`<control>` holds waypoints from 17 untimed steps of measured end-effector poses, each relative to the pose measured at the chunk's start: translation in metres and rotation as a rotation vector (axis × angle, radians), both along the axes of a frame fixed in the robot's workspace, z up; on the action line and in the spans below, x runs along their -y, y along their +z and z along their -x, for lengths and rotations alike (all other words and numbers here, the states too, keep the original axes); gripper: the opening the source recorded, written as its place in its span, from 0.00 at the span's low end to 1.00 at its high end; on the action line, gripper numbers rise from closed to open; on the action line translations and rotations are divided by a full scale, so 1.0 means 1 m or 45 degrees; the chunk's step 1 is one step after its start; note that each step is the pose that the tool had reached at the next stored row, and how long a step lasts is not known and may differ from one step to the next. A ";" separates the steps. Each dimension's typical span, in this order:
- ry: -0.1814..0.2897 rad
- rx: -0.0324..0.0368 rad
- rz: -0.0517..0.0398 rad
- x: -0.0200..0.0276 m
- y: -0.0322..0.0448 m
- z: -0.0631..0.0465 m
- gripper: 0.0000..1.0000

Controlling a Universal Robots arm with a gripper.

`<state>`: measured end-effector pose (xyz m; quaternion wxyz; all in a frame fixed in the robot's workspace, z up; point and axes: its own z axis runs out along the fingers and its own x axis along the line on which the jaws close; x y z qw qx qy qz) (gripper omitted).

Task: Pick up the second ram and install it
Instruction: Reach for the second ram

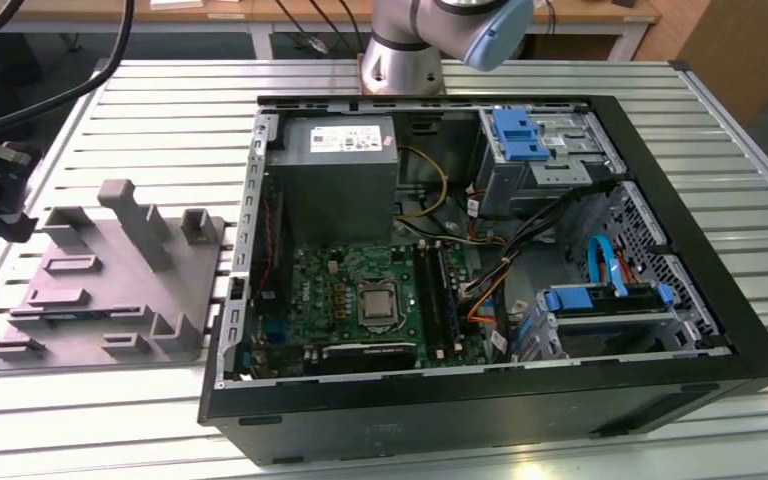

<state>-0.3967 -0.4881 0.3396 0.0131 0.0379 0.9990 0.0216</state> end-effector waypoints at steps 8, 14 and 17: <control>0.000 -0.0001 0.000 0.0092 -0.0050 0.000 0.10; 0.000 0.0000 0.000 0.0169 -0.0105 0.000 0.10; 0.000 -0.0003 0.000 0.0184 -0.0159 0.000 0.10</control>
